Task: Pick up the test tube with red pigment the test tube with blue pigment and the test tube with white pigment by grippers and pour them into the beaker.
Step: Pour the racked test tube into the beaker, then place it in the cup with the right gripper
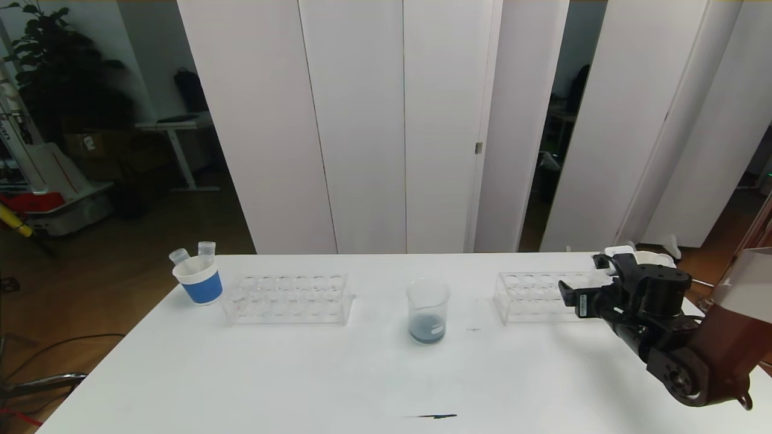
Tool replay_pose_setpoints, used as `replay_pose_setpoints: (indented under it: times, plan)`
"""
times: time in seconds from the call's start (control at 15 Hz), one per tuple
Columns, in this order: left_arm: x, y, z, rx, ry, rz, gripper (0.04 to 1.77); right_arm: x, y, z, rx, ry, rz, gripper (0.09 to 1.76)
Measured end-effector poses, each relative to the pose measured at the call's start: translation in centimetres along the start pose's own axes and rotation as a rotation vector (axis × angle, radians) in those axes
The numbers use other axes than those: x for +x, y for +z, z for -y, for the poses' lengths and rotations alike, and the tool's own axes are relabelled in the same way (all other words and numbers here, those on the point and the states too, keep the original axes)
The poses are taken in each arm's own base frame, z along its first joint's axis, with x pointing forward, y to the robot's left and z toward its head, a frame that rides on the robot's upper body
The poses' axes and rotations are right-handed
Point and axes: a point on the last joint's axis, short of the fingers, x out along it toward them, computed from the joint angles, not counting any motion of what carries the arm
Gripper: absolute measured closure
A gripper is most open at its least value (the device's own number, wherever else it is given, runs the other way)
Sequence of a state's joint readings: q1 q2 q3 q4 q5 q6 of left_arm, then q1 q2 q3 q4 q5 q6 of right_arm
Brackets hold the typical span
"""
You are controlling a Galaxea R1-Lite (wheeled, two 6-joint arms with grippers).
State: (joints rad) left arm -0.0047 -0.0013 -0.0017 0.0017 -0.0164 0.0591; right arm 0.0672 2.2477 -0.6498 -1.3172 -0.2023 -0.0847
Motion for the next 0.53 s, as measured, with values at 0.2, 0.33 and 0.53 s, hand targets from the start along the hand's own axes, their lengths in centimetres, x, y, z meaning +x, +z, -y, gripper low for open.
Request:
replay_pose_setpoints:
  times: [0.2,0.33,0.53]
  plan:
    - [0.00,0.00,0.00,0.000,0.000,0.000,0.06,0.30,0.11,0.19,0.010,-0.022,0.006,0.10]
    - [0.00,0.00,0.00,0.000,0.000,0.000,0.06,0.39,0.14,0.19,0.012,-0.027,0.009,0.28]
    - [0.00,0.00,0.00,0.000,0.000,0.000,0.06,0.42,0.11,0.21,0.014,-0.027,0.010,1.38]
